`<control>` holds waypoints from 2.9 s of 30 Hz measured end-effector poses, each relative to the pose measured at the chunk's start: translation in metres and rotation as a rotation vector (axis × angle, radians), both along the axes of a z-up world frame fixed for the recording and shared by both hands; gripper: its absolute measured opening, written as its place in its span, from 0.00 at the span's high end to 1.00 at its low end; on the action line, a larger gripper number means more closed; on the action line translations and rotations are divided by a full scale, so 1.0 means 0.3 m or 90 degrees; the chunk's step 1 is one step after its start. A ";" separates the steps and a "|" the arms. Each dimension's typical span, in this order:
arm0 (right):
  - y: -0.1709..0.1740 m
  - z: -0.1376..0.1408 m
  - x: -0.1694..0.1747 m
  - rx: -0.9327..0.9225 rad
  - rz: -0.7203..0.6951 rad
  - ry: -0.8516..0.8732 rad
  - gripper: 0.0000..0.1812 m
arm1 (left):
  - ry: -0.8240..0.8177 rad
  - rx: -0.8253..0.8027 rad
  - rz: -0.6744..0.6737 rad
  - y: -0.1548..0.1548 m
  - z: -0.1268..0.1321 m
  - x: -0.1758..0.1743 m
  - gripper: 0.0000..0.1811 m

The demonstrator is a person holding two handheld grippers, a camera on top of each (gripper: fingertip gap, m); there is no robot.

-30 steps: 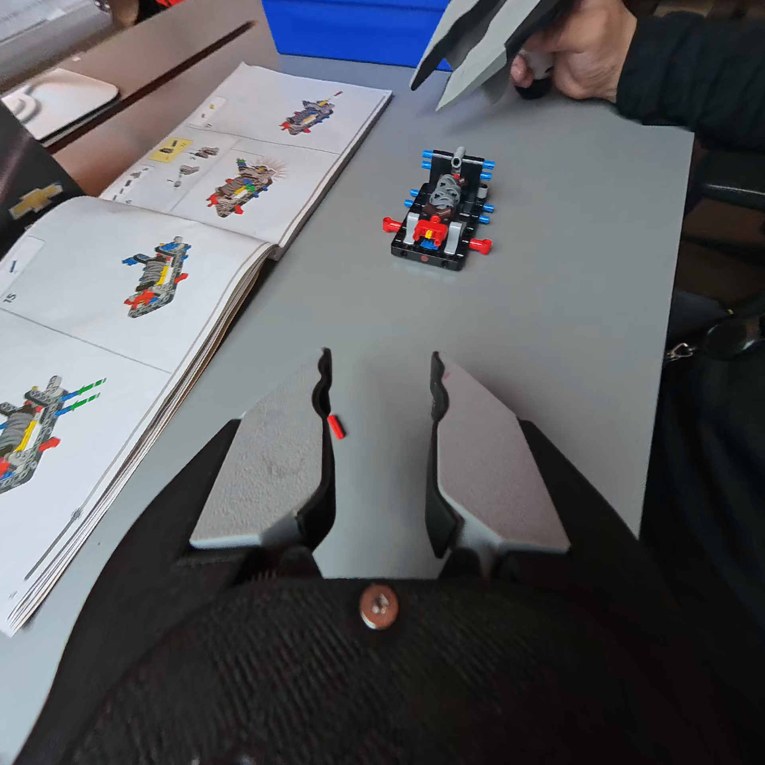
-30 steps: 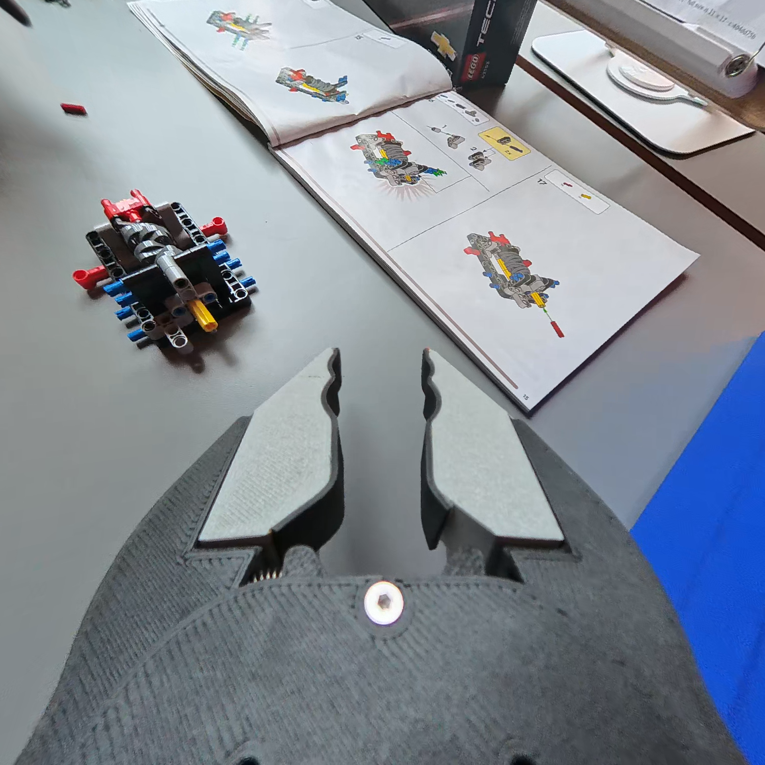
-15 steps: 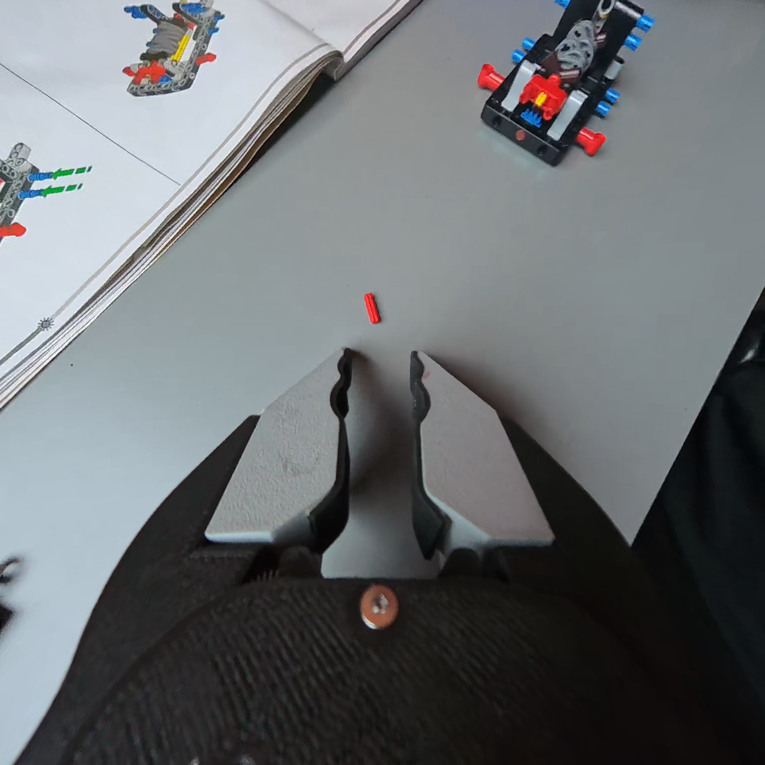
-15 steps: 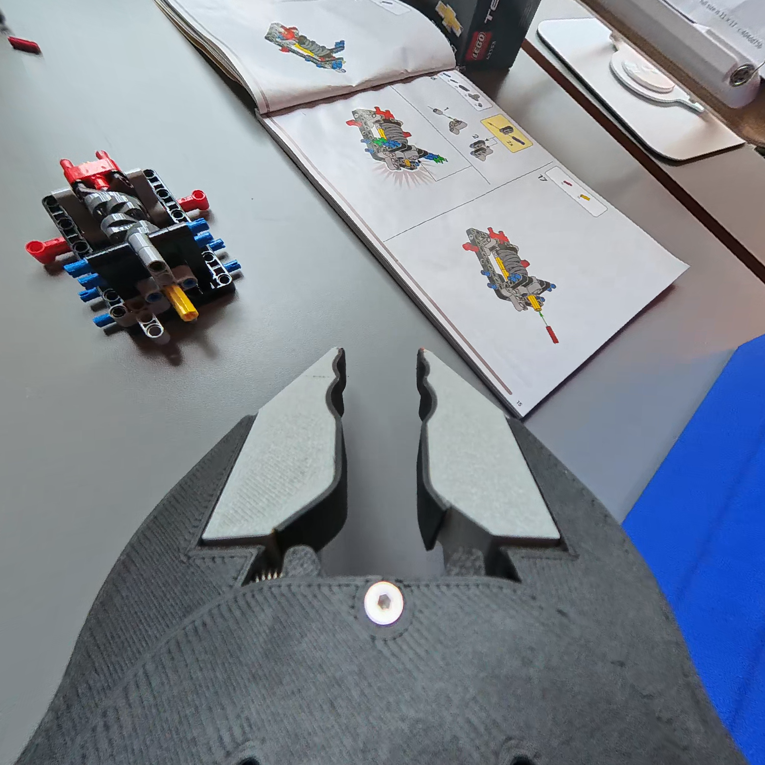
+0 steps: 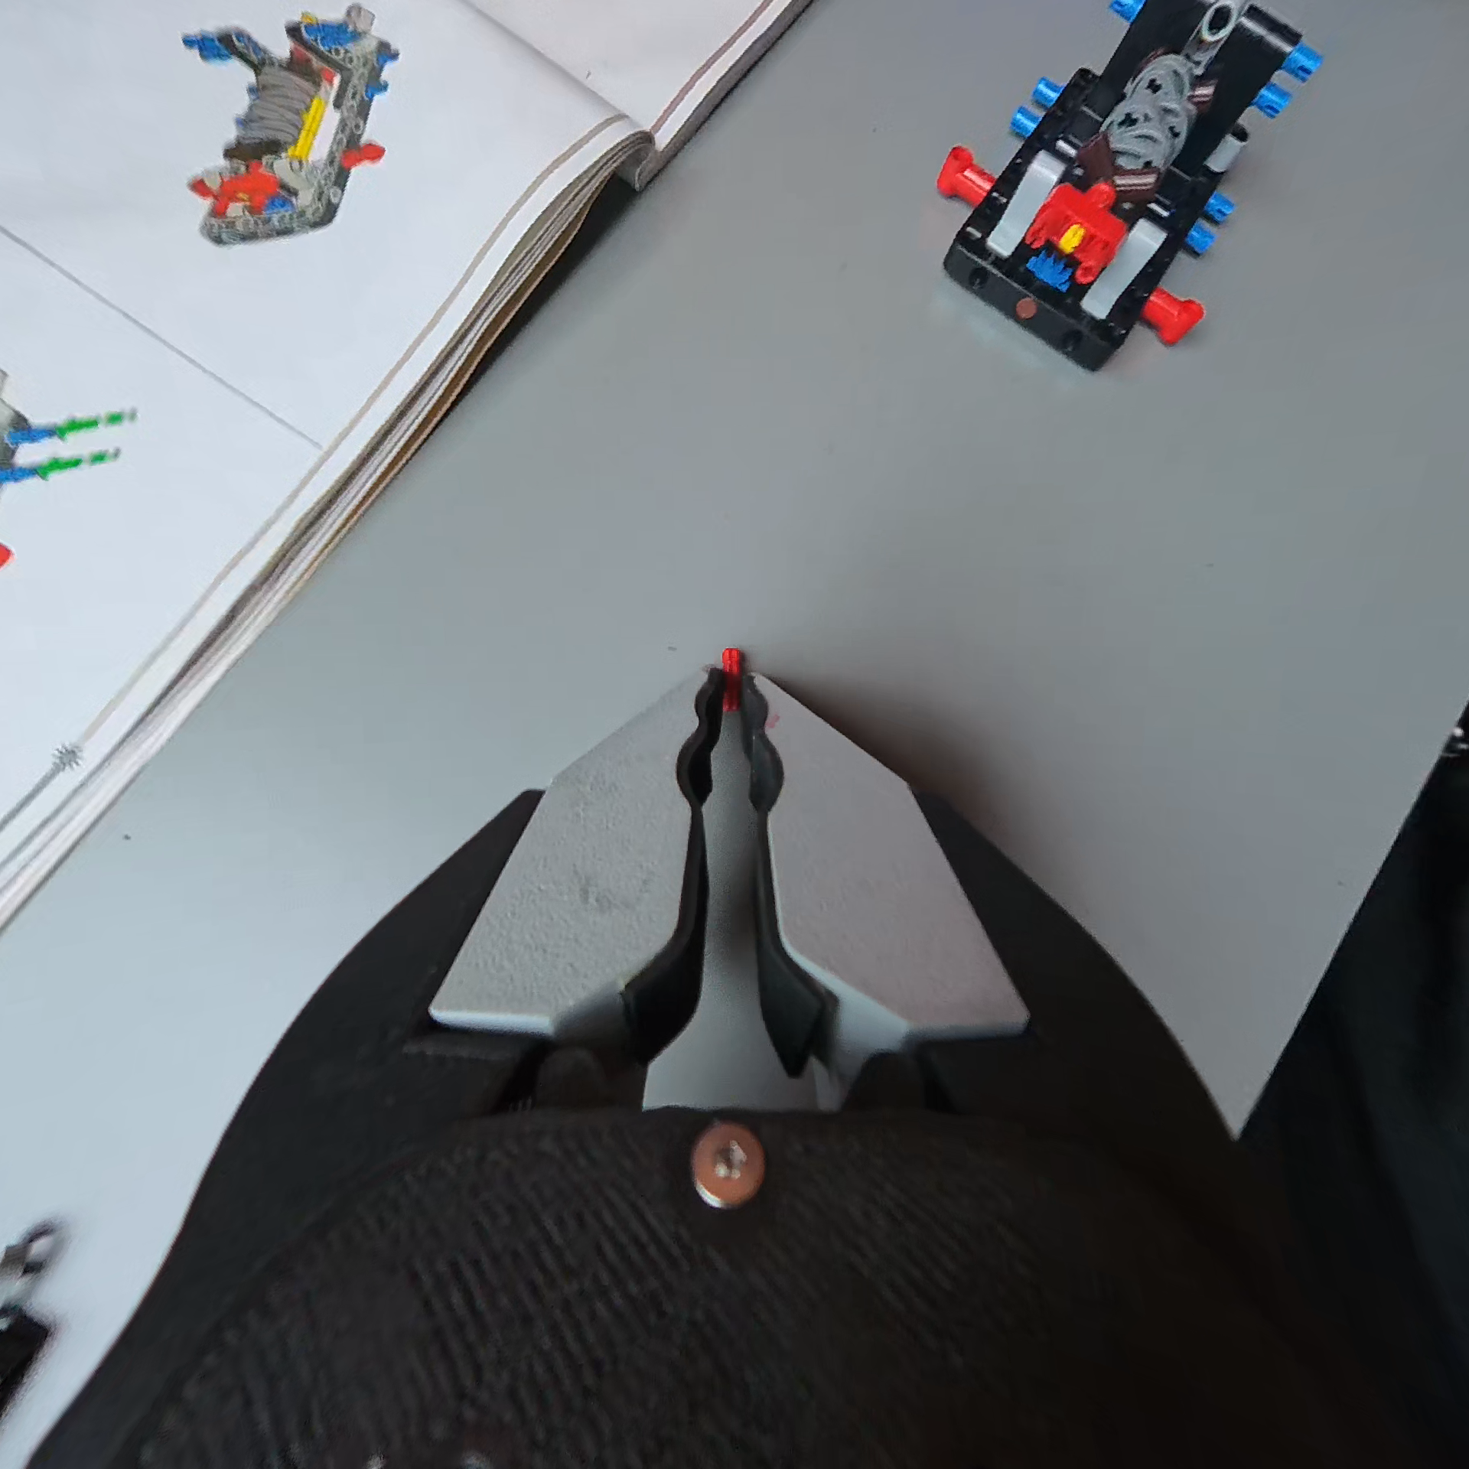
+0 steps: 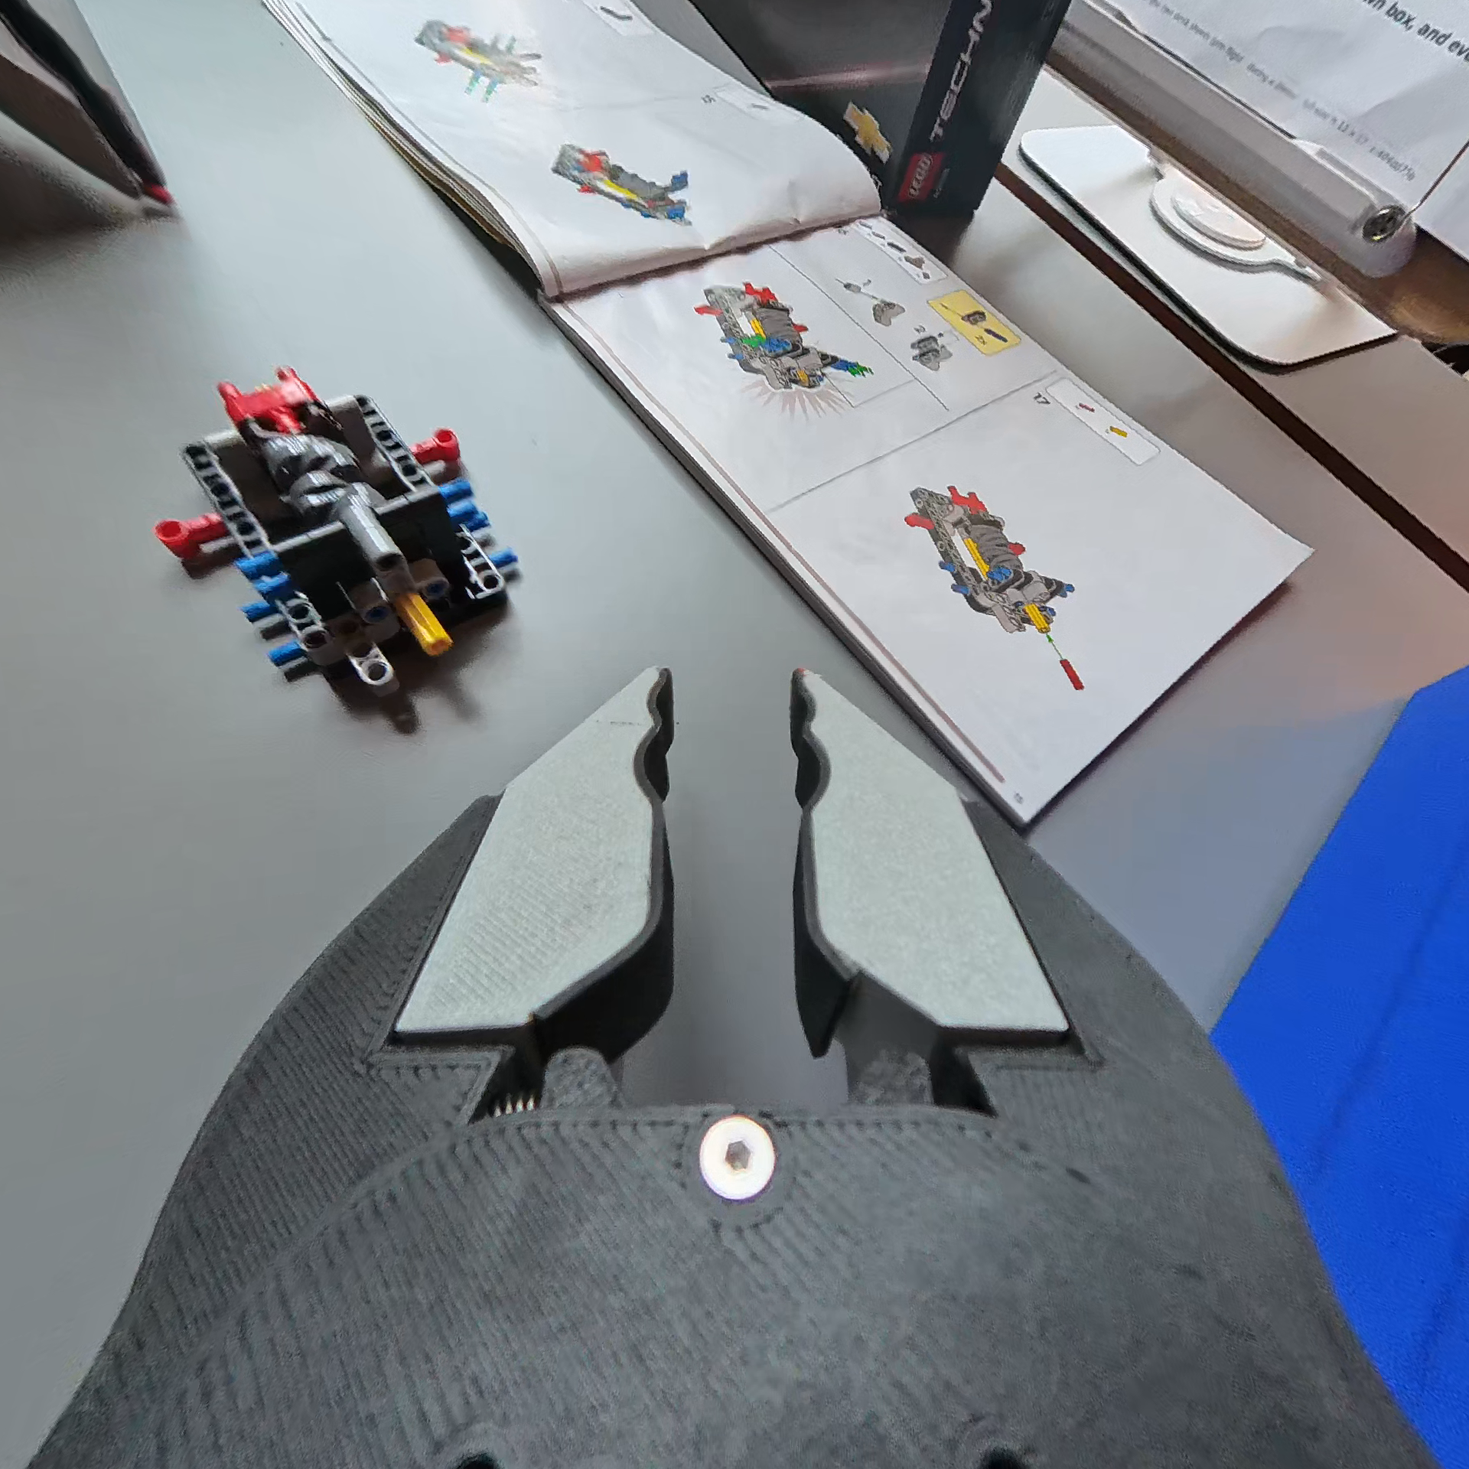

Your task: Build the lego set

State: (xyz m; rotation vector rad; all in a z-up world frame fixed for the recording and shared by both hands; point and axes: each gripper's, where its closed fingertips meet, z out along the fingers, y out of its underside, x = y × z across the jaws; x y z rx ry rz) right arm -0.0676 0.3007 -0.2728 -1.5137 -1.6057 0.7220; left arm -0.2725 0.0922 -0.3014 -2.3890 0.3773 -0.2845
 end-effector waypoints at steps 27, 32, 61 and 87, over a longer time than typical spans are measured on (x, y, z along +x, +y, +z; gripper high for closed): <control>-0.583 0.226 -0.158 -0.368 0.196 0.087 1.00 | 0.341 0.416 -0.311 0.131 0.318 0.554 0.99; -0.592 0.226 -0.147 -0.313 0.231 0.104 1.00 | 0.224 0.374 -0.319 0.119 0.315 0.570 1.00; -0.592 0.217 -0.114 -0.295 0.284 0.139 0.98 | 0.069 0.283 -0.335 0.110 0.300 0.594 0.99; -0.593 0.182 -0.084 -0.162 0.308 0.103 0.93 | 0.038 0.231 -0.368 0.093 0.221 0.561 0.99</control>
